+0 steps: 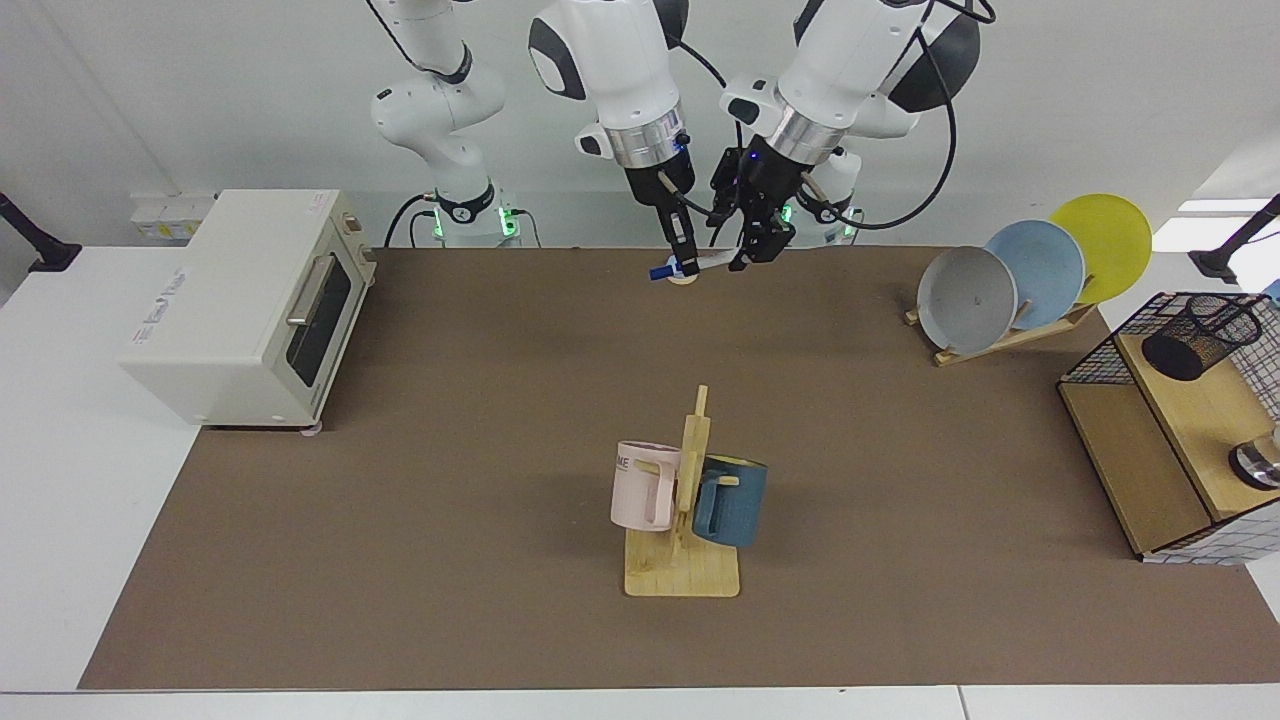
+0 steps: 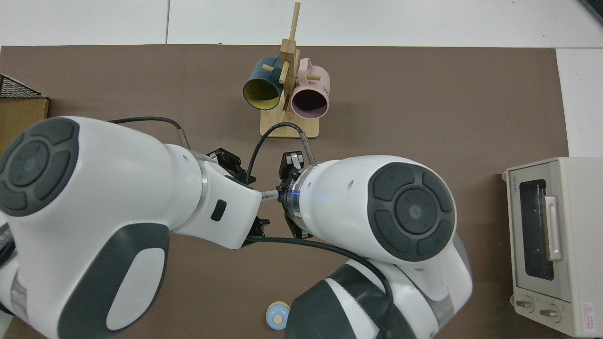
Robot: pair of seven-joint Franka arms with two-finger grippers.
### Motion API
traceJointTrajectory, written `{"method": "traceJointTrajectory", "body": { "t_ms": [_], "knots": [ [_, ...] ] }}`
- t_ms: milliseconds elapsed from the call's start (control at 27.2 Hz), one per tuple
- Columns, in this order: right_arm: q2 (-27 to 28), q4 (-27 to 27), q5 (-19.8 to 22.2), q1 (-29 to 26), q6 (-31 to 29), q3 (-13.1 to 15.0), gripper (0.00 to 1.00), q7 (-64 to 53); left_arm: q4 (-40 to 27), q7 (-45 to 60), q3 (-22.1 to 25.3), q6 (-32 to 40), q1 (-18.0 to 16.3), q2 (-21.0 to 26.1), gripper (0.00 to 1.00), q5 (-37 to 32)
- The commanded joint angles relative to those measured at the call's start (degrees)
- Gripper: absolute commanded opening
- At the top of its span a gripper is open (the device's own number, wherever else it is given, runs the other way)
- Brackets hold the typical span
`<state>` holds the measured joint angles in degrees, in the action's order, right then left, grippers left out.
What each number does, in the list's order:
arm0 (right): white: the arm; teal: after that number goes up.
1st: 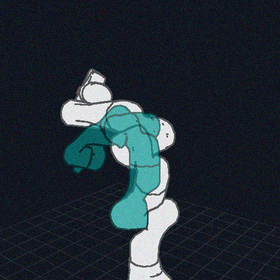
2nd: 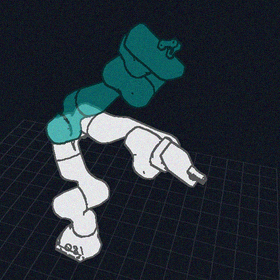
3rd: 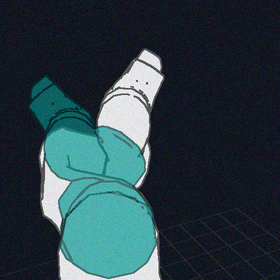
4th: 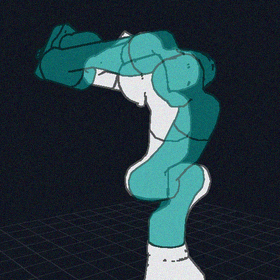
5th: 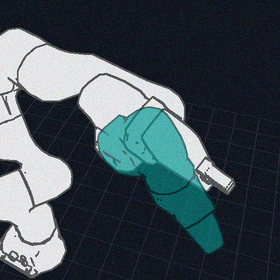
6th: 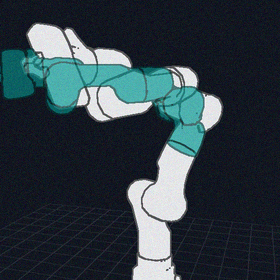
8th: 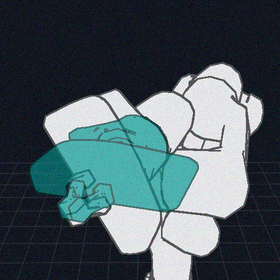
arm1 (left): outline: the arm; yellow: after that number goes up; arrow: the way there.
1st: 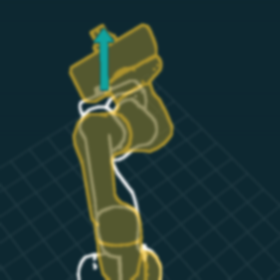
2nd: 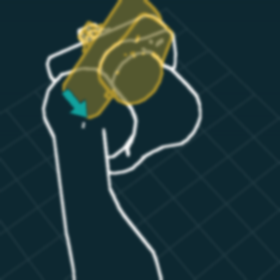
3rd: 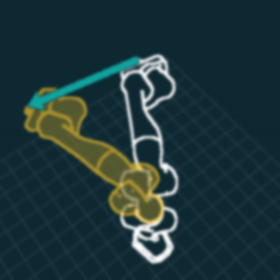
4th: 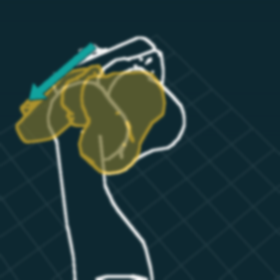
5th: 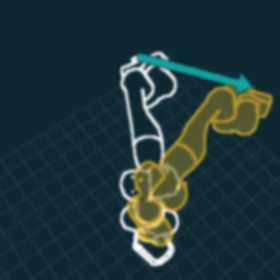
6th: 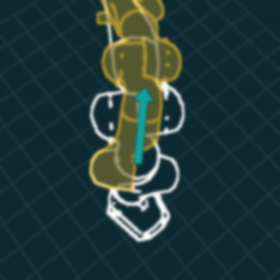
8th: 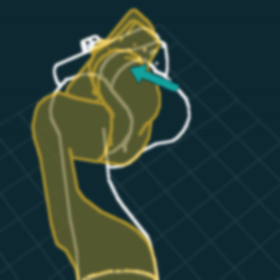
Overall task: Put markers into pen holder
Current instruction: 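Bring the left gripper to the marker held by the right gripper, then close the left gripper on the marker beside the right gripper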
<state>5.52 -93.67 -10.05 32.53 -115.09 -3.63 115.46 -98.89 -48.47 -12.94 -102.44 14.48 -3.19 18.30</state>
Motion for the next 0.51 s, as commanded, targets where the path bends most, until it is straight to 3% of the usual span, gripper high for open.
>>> {"method": "traceJointTrajectory", "body": {
  "t_ms": [0,477],
  "knots": [
    [1.3,2.0,0.6,-0.5,0.3,-0.3,0.00,1.1,-2.8,-1.5,0.9,-2.5,1.4,-1.6,0.74,1.0],
    [1.5,2.1,0.6,-0.5,0.4,-0.3,0.00,0.5,-2.9,-1.8,1.0,-3.8,2.1,-1.5,0.48,0.9]
  ]
}}
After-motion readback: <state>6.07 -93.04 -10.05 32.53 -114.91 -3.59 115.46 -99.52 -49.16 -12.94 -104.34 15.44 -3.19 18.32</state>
